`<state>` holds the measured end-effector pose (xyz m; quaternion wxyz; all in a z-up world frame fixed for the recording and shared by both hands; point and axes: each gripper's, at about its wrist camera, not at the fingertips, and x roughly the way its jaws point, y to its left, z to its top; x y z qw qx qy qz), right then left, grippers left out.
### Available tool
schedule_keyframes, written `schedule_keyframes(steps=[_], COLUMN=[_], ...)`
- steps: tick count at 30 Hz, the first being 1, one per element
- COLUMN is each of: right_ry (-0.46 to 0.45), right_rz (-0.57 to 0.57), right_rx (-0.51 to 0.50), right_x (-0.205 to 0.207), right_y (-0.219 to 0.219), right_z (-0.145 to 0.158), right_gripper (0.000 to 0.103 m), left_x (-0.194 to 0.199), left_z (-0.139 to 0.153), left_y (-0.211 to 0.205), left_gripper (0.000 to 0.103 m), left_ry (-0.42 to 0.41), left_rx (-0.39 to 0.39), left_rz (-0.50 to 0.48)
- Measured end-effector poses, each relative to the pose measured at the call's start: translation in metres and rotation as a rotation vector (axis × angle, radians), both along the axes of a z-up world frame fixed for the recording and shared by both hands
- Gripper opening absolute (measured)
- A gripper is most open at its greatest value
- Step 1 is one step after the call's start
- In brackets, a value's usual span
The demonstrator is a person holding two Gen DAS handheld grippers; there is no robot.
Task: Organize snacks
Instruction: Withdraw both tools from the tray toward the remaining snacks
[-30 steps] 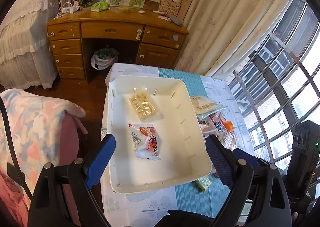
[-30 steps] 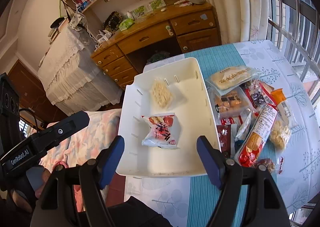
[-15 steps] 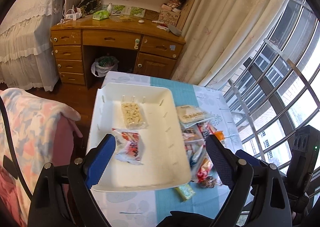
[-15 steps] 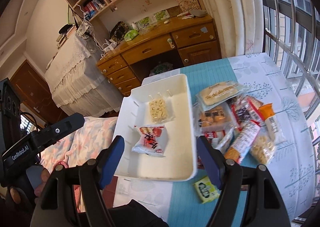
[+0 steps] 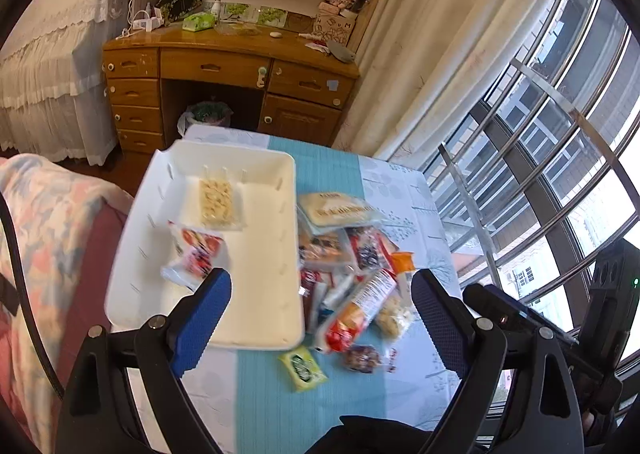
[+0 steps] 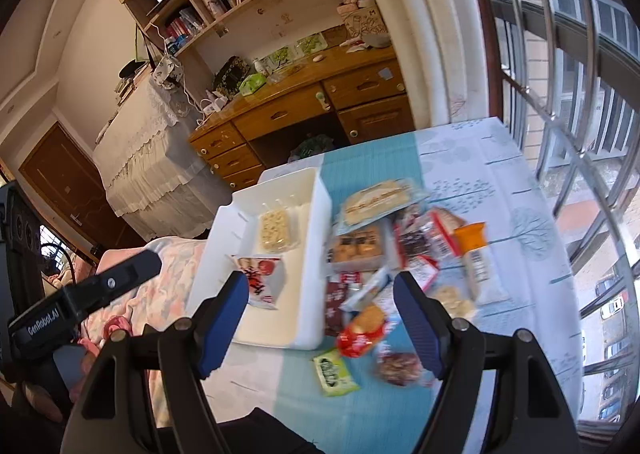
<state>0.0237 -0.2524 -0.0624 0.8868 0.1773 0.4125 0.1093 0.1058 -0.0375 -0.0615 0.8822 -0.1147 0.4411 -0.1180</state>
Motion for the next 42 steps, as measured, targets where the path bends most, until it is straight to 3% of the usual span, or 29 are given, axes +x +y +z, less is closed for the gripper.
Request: schedule_keyframes(steps=[9, 17, 25, 33, 42], right_ry=[-0.016, 0.017, 0.133, 0.289, 0.493], right_rz=[0.049, 0.085, 0.118, 0.110, -0.001], right_rx=[-0.031, -0.087, -0.101, -0.156, -0.157], right_x=[0.005, 0.016, 0.038, 0.065, 0.094], right_y=[-0.053, -0.082, -0.093, -0.091, -0.109], right_z=[-0.005, -0.024, -0.059, -0.105, -0.165], right_gripper=[0.075, 0.075, 0.075, 0.075, 0.075], left_x=[-0.021, -0.023, -0.028, -0.030, -0.020], left_z=[-0.018, -0.057, -0.111, -0.162, -0.210], left_y=[-0.056, -0.076, -0.062, -0.047, -0.044], left_gripper=[0.091, 0.091, 0.091, 0.091, 0.091], left_ry=[0.053, 0.202, 0.383, 0.484, 0.562], left_rx=[0.020, 0.035, -0.003, -0.015, 0.004], left_rz=[0.033, 0.097, 0.228, 0.340, 0.384])
